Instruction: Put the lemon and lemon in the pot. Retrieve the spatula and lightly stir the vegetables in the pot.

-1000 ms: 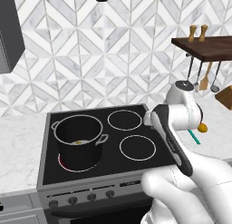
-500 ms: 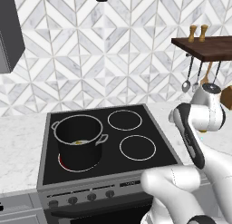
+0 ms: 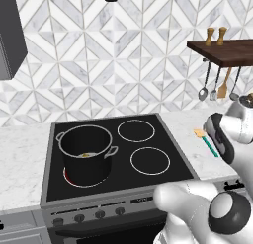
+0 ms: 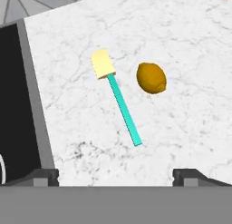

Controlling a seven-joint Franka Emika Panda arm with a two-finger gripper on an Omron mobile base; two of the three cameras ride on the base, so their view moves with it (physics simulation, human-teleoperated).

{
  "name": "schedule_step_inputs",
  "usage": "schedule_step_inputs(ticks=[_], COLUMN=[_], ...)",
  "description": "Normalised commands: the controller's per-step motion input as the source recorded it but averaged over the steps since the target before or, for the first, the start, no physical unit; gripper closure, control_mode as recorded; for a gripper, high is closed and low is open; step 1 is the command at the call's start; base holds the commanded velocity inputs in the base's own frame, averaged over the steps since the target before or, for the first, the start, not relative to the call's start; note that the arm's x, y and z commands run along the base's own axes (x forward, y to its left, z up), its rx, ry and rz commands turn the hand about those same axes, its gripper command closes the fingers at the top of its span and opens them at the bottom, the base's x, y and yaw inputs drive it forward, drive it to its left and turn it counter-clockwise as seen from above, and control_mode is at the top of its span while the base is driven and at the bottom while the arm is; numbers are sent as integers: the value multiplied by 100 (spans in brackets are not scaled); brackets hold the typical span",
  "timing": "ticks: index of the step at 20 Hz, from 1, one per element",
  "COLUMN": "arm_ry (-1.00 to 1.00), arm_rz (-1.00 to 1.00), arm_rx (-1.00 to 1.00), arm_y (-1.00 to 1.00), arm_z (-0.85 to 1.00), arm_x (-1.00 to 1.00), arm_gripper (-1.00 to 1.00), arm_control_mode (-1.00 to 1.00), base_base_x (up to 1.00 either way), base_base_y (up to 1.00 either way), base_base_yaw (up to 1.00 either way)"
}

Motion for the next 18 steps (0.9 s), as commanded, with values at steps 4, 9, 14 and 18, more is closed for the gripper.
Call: schedule_step_inputs(ticks=[4, 9, 14, 18], arm_ry=[5, 10, 7, 3], arm_rz=[0, 1, 6, 15], arm_rx=[0, 0, 0, 2], arm_y=[-100, -86, -53, -30], arm_z=[-23, -42, -40, -42], arm_x=[66, 73, 52, 27], arm_gripper=[-100, -100, -100, -100], arm_control_mode=[-100, -100, -100, -100], base_base_x=[0, 0, 0, 0], base_base_y=[0, 0, 0, 0], base_base_yaw=[0, 0, 0, 0])
